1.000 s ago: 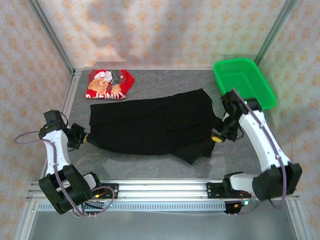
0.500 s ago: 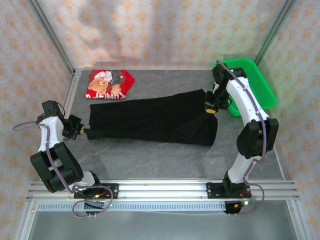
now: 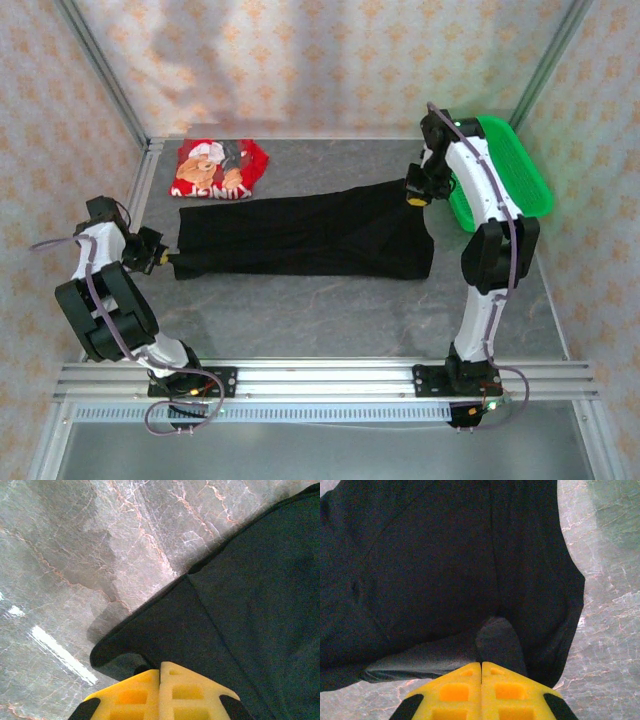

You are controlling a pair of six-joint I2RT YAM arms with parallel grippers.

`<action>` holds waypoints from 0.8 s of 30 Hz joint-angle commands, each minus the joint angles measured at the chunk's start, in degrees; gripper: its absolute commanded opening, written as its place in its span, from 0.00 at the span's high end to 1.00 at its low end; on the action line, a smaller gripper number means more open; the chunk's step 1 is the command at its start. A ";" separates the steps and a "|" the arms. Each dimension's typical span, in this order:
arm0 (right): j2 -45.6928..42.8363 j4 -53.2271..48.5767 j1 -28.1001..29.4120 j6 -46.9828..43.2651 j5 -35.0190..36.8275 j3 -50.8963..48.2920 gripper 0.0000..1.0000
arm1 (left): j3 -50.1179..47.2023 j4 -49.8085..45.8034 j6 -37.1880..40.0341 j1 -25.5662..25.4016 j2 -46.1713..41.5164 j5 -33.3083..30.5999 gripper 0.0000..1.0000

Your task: Fold and stack the t-shirts

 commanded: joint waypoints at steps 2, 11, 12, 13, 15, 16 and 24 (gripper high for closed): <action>2.08 0.05 -0.30 -0.84 1.88 3.33 1.00 | 0.57 0.48 1.83 0.63 1.21 -1.83 1.00; 7.17 0.01 -0.20 -1.17 0.89 9.64 1.00 | 2.18 0.30 3.06 0.63 4.44 -1.74 1.00; 7.77 -0.15 -0.15 -1.31 0.86 10.43 1.00 | 2.40 0.34 3.02 0.68 4.60 -1.79 1.00; 8.40 -0.27 -0.15 -1.34 0.77 11.12 1.00 | 2.50 0.47 3.06 0.63 4.93 -1.77 1.00; 9.43 -0.46 -0.06 -1.35 0.74 12.36 1.00 | 2.64 0.57 3.06 0.68 5.56 -1.91 1.00; 9.97 -0.55 0.07 -1.34 0.72 12.87 1.00 | 2.73 0.65 3.06 0.64 5.92 -1.83 1.00; 14.06 -0.80 0.34 -1.00 0.54 17.83 1.00 | 5.14 0.92 3.10 0.62 9.81 -1.79 1.00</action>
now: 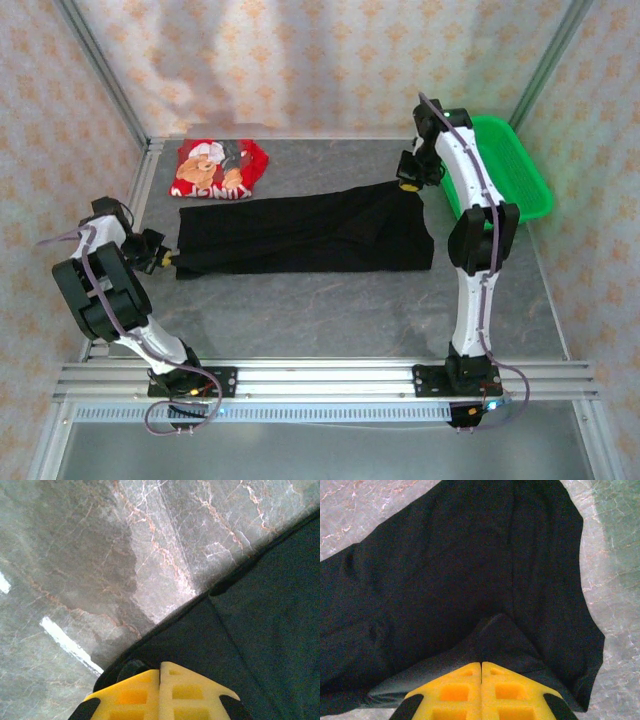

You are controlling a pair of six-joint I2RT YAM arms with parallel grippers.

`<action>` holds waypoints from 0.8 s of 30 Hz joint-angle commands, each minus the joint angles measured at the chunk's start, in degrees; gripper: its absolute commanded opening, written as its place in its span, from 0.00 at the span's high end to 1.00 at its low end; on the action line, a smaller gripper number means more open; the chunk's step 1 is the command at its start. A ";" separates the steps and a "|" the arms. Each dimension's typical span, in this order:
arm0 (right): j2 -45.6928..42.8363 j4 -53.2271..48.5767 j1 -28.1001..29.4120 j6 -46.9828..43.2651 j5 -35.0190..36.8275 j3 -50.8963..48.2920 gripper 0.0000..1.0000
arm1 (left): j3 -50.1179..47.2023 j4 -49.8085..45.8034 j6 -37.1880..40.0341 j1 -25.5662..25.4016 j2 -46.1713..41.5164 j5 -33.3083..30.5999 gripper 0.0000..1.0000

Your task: Fold and stack the t-shirts

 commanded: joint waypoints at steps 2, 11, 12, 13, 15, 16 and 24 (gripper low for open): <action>2.41 -0.82 0.21 -0.38 0.46 3.94 1.00 | 3.29 0.47 3.16 0.54 2.42 -1.70 1.00; 9.56 -1.07 0.71 1.20 -1.61 10.76 1.00 | 7.91 2.47 -0.10 -1.34 2.51 1.49 0.44; 10.34 -0.66 0.71 1.67 -1.92 11.34 1.00 | 8.66 2.50 -0.77 -2.05 1.19 1.47 0.40; 10.93 -0.22 0.71 2.06 -2.10 11.70 1.00 | 9.41 2.43 -1.42 -2.76 0.10 1.42 0.36; 12.51 0.73 0.70 3.09 -2.95 12.65 1.00 | 10.94 2.03 -2.78 -4.86 -1.93 1.50 0.32; 13.22 1.24 0.71 3.48 -3.41 13.08 1.00 | 11.35 1.78 -3.37 -5.72 -2.66 1.32 0.32; 19.81 14.63 0.45 13.73 -19.48 14.42 0.81 | 10.46 1.71 -6.09 -13.08 -9.06 -0.47 0.18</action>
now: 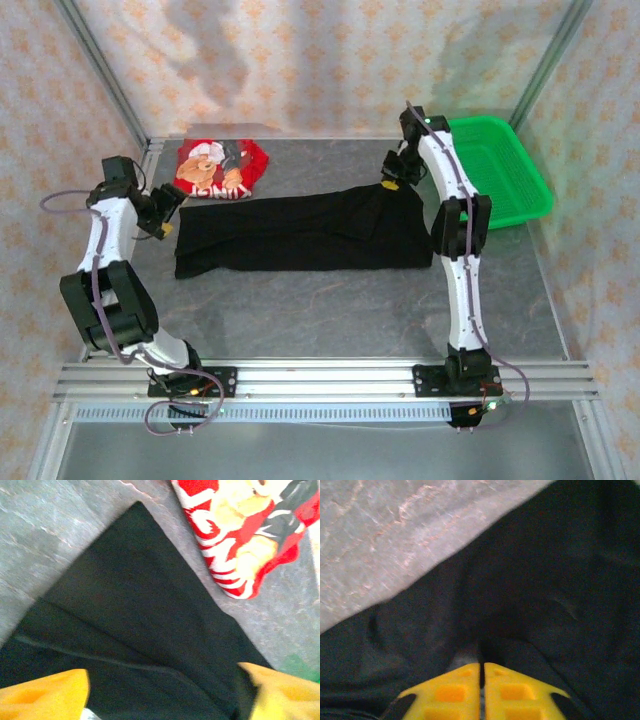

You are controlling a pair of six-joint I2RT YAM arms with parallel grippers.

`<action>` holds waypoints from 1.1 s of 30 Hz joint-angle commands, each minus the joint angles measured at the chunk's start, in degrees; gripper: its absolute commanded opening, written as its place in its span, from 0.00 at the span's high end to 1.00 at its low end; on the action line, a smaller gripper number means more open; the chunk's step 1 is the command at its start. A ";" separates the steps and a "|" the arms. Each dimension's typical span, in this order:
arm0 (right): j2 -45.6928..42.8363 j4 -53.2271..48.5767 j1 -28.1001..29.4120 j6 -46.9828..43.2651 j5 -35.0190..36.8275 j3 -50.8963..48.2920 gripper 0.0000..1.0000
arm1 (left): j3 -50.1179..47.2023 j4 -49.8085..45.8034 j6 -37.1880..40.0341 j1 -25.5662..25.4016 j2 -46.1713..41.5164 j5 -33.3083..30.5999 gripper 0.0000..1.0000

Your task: Fold and stack the t-shirts

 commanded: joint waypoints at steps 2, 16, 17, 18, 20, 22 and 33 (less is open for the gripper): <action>1.79 18.62 -0.37 12.86 -16.19 -2.40 0.71 | -0.56 -0.82 -1.42 -4.42 -3.17 -1.54 0.18; -23.51 23.15 -2.58 11.90 -16.27 -32.28 0.57 | -14.85 2.39 -3.27 -24.74 -15.66 -6.20 0.16; -27.59 27.20 -2.52 13.73 -16.32 -40.60 0.56 | -15.85 2.73 -2.97 -25.47 -16.08 -5.71 0.16; -31.22 31.92 -2.49 15.89 -16.95 -48.53 0.55 | -16.73 3.20 -2.54 -26.20 -16.28 -4.95 0.16; -35.39 38.63 -2.02 18.41 -18.28 -59.56 0.54 | -17.85 3.12 -1.97 -27.70 -15.96 -5.53 0.16; -37.12 43.49 -1.01 19.72 -19.00 -66.24 0.54 | -18.72 4.10 -1.99 -28.77 -15.30 -5.84 0.16; -32.23 51.32 2.85 21.73 -16.78 -71.21 0.55 | -19.25 8.51 -2.92 -30.30 -14.43 -7.27 0.17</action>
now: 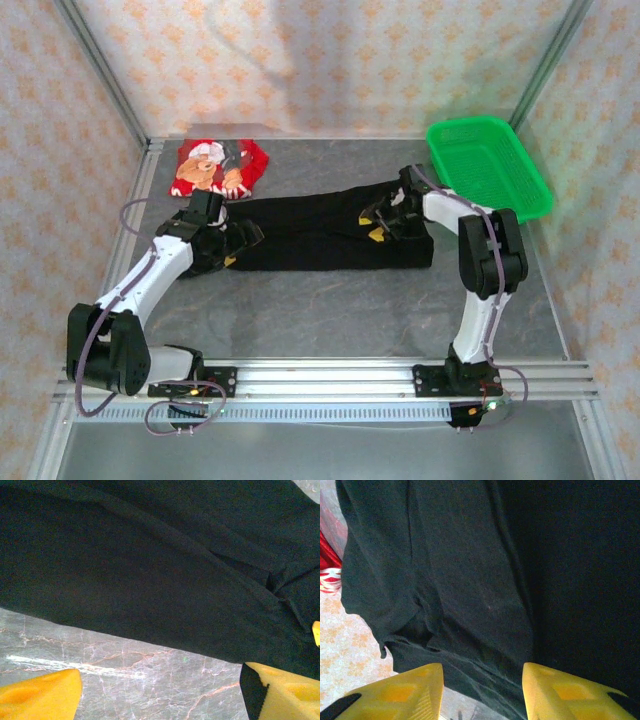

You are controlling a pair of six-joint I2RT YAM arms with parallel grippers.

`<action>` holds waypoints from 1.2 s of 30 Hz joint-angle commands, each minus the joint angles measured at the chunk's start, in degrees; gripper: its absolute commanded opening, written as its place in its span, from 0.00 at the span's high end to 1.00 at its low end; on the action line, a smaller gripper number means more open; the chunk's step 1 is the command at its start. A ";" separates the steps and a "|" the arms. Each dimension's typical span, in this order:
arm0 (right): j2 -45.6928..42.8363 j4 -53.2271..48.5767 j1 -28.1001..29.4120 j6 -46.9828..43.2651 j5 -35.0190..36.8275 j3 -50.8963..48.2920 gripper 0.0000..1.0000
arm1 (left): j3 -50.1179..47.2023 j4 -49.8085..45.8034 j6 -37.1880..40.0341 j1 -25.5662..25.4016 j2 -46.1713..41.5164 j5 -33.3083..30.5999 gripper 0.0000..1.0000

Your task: Fold and stack the t-shirts

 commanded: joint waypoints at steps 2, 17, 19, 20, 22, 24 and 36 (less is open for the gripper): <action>1.84 1.59 -0.11 -0.18 2.09 0.07 0.55 | 0.60 1.64 -0.02 -0.46 -2.10 -2.41 0.16; 3.73 1.63 0.63 -0.26 3.24 1.55 0.55 | 3.29 -0.82 2.56 -0.42 -7.76 -5.84 0.16; 4.53 2.59 0.74 0.10 2.73 2.89 0.57 | 3.15 -1.13 2.64 -0.43 -7.70 -6.02 0.17; 5.25 3.50 0.83 0.60 2.35 3.82 0.57 | 3.08 -1.12 2.70 -0.43 -7.74 -5.92 0.17; 6.93 4.89 1.01 1.44 1.58 5.78 0.59 | 2.80 -1.25 2.90 -0.42 -7.70 -6.03 0.17; 8.96 5.89 1.14 2.33 0.75 8.11 0.63 | 2.67 -1.51 3.18 -0.42 -7.61 -6.34 0.17; 22.31 42.46 2.18 31.58 -7.87 20.30 0.58 | -0.79 -2.09 3.18 -0.34 -8.21 -7.87 0.17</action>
